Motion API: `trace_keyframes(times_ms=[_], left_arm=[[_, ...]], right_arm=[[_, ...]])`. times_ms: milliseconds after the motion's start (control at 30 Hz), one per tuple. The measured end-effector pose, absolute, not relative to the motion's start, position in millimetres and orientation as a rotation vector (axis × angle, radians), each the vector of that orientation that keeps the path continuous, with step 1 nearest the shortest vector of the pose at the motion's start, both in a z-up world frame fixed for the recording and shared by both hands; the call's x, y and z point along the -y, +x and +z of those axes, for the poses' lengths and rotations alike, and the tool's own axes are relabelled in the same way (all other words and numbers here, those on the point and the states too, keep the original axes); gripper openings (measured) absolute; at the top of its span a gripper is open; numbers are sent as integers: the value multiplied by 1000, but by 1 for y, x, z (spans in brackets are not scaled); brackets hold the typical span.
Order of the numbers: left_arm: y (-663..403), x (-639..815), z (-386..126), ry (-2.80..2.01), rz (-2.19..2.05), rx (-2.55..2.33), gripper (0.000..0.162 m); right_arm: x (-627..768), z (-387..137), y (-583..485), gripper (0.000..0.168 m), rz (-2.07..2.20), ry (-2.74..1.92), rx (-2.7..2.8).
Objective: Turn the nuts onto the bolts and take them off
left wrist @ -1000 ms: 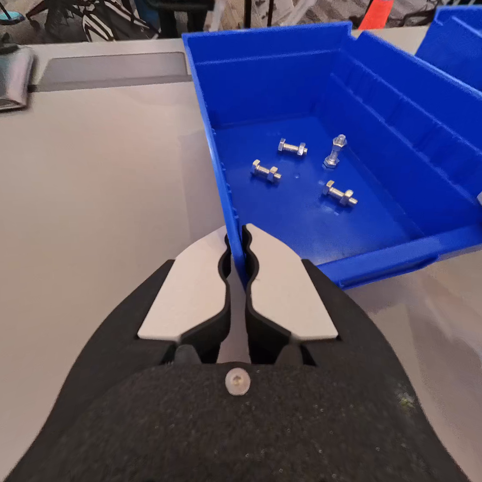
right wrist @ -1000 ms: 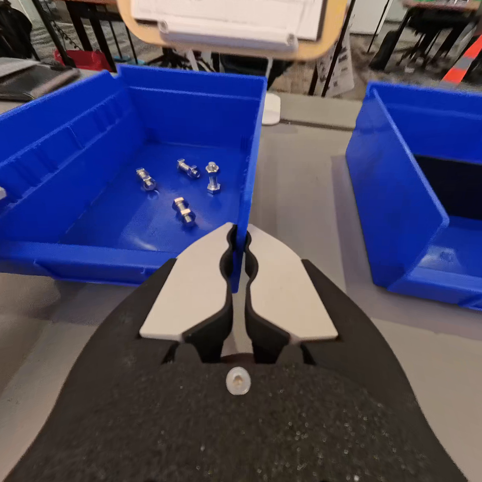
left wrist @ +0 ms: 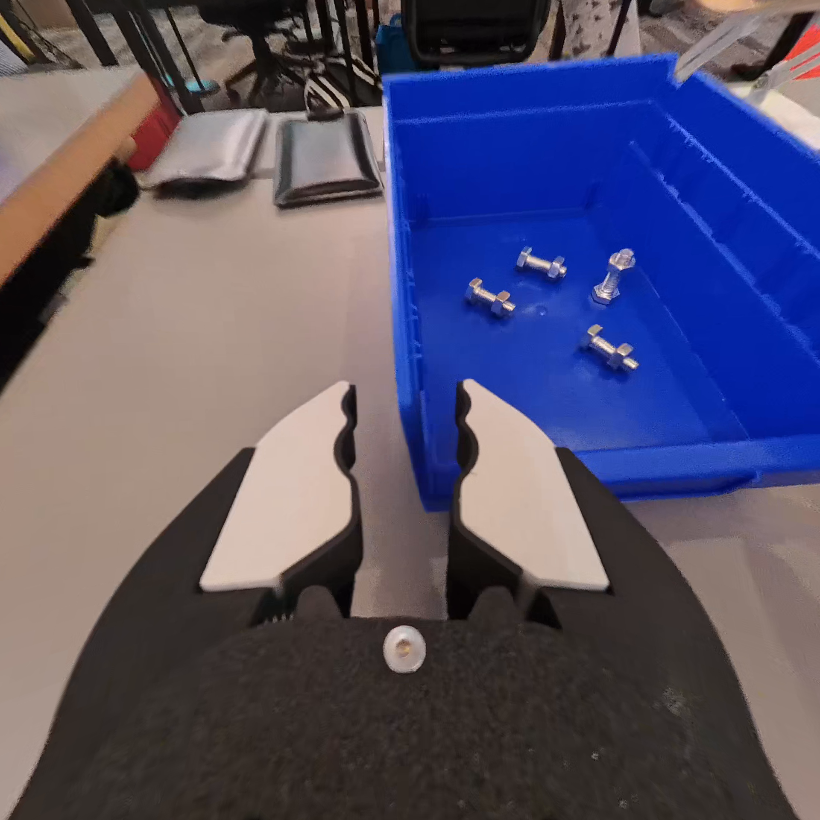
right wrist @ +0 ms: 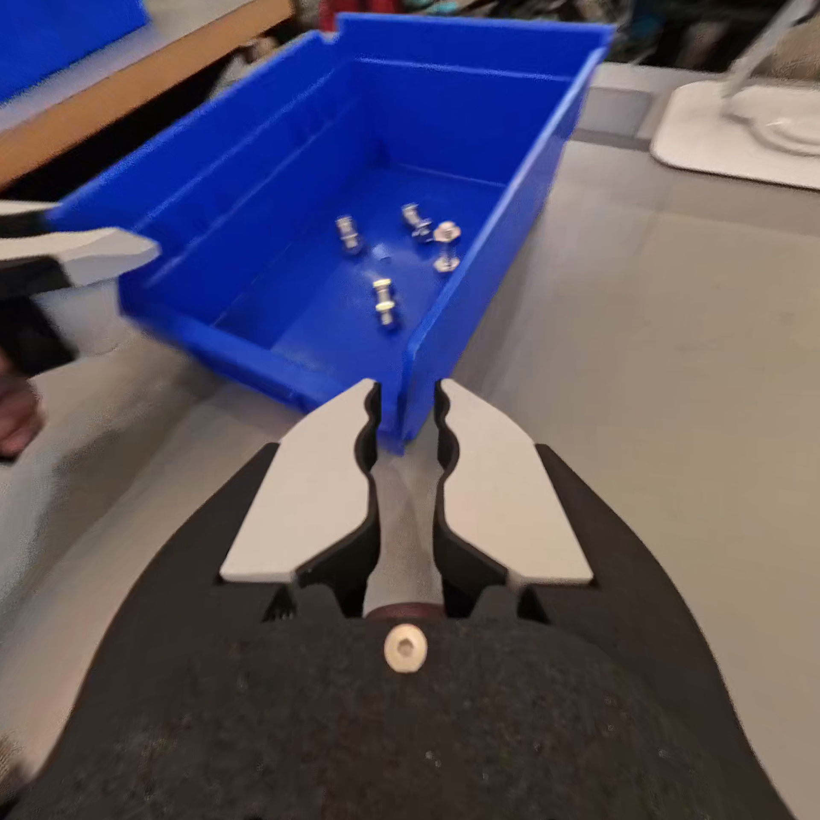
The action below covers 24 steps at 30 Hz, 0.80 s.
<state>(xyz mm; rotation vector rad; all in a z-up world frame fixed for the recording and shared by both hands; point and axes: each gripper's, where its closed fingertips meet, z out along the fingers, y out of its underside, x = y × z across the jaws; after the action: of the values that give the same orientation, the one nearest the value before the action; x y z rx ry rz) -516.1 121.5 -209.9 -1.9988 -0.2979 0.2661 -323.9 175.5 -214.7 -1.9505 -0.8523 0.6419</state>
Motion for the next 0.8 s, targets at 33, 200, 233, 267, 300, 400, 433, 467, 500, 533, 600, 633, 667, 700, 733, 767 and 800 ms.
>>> trace_keyframes(times_ms=[33, 200, 233, 267, 300, 400, 433, 467, 500, 533, 600, 633, 667, 700, 733, 767, 800], left_arm=[[-519, -115, -200, -1965, 296, 306, 45], [-508, -91, -132, -1748, 152, 386, 53], [-498, -92, -119, -1727, 84, 373, 59], [-485, -94, -107, -1716, 23, 360, 62], [-471, -97, -97, -1712, -37, 340, 63], [-420, -110, -67, -1677, -219, 274, 65], [-404, -114, -64, -1696, -246, 250, 65], [-390, -118, -65, -1724, -252, 224, 65], [-377, -121, -69, -1756, -246, 203, 65], [-365, -123, -74, -1781, -243, 190, 65], [-344, -124, -91, -1836, -250, 172, 66], [-338, -123, -102, -1862, -233, 170, 66], [-334, -122, -111, -1871, -201, 171, 66], [-331, -120, -121, -1876, -160, 167, 66], [-329, -119, -131, -1884, -113, 163, 66], [-328, -116, -142, -1883, -63, 163, 65], [-328, -114, -154, -1880, -28, 167, 65]], right_arm=[[-167, -208, -318, 27, 723, -1957, 911], [-141, -159, -248, 46, 980, -1889, 1150], [-146, -150, -227, 49, 950, -1864, 1164], [-152, -143, -207, 52, 904, -1834, 1183], [-159, -138, -185, 57, 842, -1803, 1216], [-192, -126, -116, 63, 599, -1720, 1240], [-205, -122, -93, 63, 543, -1700, 1216], [-218, -119, -70, 62, 505, -1699, 1176], [-231, -118, -47, 61, 487, -1714, 1128], [-243, -119, -24, 61, 480, -1736, 1073], [-270, -127, 22, 61, 463, -1787, 919], [-282, -134, 44, 62, 454, -1814, 841], [-293, -144, 65, 63, 438, -1837, 758], [-303, -154, 85, 64, 415, -1851, 673], [-311, -165, 105, 66, 374, -1857, 587], [-317, -176, 123, 66, 326, -1851, 506], [-318, -185, 136, 66, 292, -1840, 468]])
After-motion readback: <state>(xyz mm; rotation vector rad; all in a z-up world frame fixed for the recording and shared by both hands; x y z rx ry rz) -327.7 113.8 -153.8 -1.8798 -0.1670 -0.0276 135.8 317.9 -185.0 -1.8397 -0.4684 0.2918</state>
